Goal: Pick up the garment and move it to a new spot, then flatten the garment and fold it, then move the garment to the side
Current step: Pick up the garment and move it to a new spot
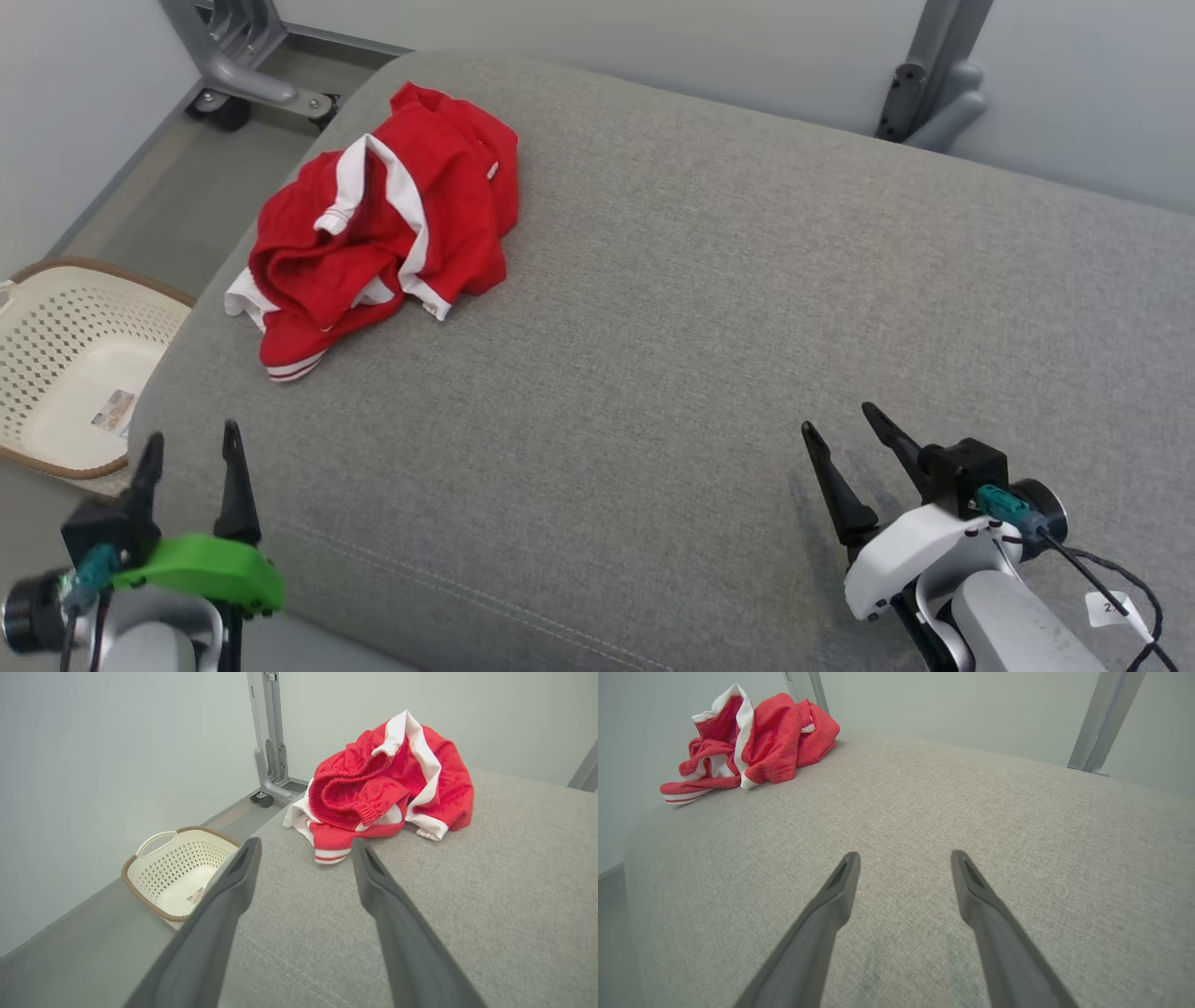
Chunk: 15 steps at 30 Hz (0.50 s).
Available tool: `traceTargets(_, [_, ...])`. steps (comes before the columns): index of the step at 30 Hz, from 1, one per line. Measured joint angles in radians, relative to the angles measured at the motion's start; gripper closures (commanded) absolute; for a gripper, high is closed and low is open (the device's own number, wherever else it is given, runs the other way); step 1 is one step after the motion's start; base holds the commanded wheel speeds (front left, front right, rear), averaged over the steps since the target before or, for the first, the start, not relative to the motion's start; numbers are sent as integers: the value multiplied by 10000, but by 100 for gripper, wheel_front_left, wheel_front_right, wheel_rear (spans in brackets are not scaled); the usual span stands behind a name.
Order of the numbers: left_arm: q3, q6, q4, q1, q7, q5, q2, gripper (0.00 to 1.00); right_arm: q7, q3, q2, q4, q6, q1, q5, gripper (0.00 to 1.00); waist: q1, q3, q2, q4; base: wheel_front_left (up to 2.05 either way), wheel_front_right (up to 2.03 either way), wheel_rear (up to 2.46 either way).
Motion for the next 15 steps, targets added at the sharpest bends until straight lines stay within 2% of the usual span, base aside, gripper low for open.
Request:
traceTargets(7, [-727, -105, 504, -2144, 0, -2, 995, 0, 0, 213, -357, -148, 0, -362, 4, 0, 0, 624, 1, -595, 0, 0, 0])
traceTargets(15, [-1898, -119, 2429, -4413, -4, -1206, 2286, 0, 0, 431, -658, -339, 0, -845, 36, 0, 0, 1367, 1, -1420, 0, 0, 0])
